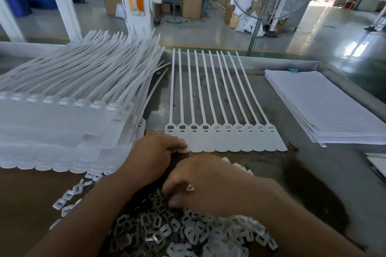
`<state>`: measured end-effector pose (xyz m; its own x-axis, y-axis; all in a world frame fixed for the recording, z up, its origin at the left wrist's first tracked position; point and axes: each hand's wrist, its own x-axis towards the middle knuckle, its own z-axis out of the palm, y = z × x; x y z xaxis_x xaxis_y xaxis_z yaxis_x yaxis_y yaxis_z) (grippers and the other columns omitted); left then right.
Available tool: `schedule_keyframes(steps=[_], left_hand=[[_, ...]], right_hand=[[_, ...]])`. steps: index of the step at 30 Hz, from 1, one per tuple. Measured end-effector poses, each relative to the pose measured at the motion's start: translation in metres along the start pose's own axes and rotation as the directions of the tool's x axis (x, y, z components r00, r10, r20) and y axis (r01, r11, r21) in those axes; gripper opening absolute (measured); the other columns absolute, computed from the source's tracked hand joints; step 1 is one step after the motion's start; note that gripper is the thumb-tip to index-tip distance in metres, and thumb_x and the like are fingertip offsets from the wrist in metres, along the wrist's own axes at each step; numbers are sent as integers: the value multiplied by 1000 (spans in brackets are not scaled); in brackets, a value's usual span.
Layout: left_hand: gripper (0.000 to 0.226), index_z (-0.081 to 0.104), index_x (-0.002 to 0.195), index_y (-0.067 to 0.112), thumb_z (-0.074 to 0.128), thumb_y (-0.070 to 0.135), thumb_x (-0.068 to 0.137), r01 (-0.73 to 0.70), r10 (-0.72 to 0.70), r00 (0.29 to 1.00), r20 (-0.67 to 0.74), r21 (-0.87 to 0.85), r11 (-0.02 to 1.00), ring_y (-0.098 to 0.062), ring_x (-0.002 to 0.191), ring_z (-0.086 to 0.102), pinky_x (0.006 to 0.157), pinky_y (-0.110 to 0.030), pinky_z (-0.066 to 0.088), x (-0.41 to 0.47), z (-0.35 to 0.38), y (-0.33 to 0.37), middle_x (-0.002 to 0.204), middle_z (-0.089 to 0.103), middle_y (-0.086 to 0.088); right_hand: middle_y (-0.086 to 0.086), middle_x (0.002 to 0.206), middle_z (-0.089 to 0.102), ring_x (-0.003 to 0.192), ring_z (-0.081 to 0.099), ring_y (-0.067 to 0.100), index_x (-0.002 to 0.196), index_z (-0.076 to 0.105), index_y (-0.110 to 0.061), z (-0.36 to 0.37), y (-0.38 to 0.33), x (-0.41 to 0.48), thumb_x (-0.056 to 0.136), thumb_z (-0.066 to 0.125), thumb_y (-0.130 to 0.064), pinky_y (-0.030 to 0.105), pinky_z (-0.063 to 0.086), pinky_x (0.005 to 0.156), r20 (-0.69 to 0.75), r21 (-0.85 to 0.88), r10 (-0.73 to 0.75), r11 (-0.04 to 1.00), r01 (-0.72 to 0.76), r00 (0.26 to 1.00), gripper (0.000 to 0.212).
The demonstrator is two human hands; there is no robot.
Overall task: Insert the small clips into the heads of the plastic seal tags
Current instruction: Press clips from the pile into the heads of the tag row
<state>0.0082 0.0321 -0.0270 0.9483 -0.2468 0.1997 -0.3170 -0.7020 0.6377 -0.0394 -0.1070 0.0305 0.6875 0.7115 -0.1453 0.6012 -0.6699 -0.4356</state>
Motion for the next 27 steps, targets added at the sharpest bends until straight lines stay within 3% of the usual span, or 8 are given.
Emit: schedule_keyframes(steps=[4,6,9,15,19,22,24,27], left_hand=[[43,72,100,19,46,-10,81,-5,5,1000,15,21,1000,5,103,50,84,4,24,2,3,-3,113,65,6],[44,72,99,17,45,-12,79,-25,25,1000,9,22,999,6,101,47,82,9,21,2,3,-4,114,65,3],[42,73,97,17,48,-12,78,-45,45,999,0,30,999,0,105,53,85,4,25,2,3,-5,112,65,2],[41,74,90,16,50,-14,76,-78,78,997,-6,-1,997,13,92,50,75,12,26,1,2,-4,104,68,4],[44,73,95,16,48,-15,75,-63,63,998,-6,8,998,4,101,50,84,2,29,0,2,-2,111,66,3],[45,73,95,13,46,-15,73,-74,75,997,14,-28,997,3,100,50,86,-2,32,-2,-1,0,109,65,5],[42,74,90,13,48,-15,72,-94,96,995,29,-57,994,2,95,55,80,0,36,-4,-3,2,98,68,9],[33,74,80,14,52,-11,73,-81,83,996,16,-84,993,0,82,58,78,-13,44,-3,-2,3,92,68,11]], right_hand=[[5,110,54,102,49,21,114,62,-18,20,-6,3,87,58,-25,39,44,86,8,-42,-21,999,21,1000,29],[6,107,53,100,50,22,109,63,-15,24,-5,3,86,57,-20,39,45,83,-23,-14,-11,1000,11,1000,24],[5,104,54,96,51,21,100,64,-13,24,-2,4,85,57,-14,36,45,77,-19,-9,-21,1000,21,1000,17],[7,106,55,95,52,22,102,59,-11,24,0,2,89,53,-14,38,43,80,-11,25,7,1000,-7,1000,15],[5,101,59,88,51,17,92,50,-17,22,0,3,92,51,-17,33,40,76,-17,127,46,991,-44,999,2],[5,95,60,80,49,15,88,43,-22,20,2,3,93,50,-20,32,40,71,-40,177,76,982,-68,996,9],[5,92,61,77,47,12,88,45,-21,19,4,2,91,52,-18,33,41,71,-69,206,75,977,-60,995,9],[0,93,62,80,48,5,94,57,-17,18,7,0,87,59,-13,21,41,72,-124,239,76,970,-45,989,8]])
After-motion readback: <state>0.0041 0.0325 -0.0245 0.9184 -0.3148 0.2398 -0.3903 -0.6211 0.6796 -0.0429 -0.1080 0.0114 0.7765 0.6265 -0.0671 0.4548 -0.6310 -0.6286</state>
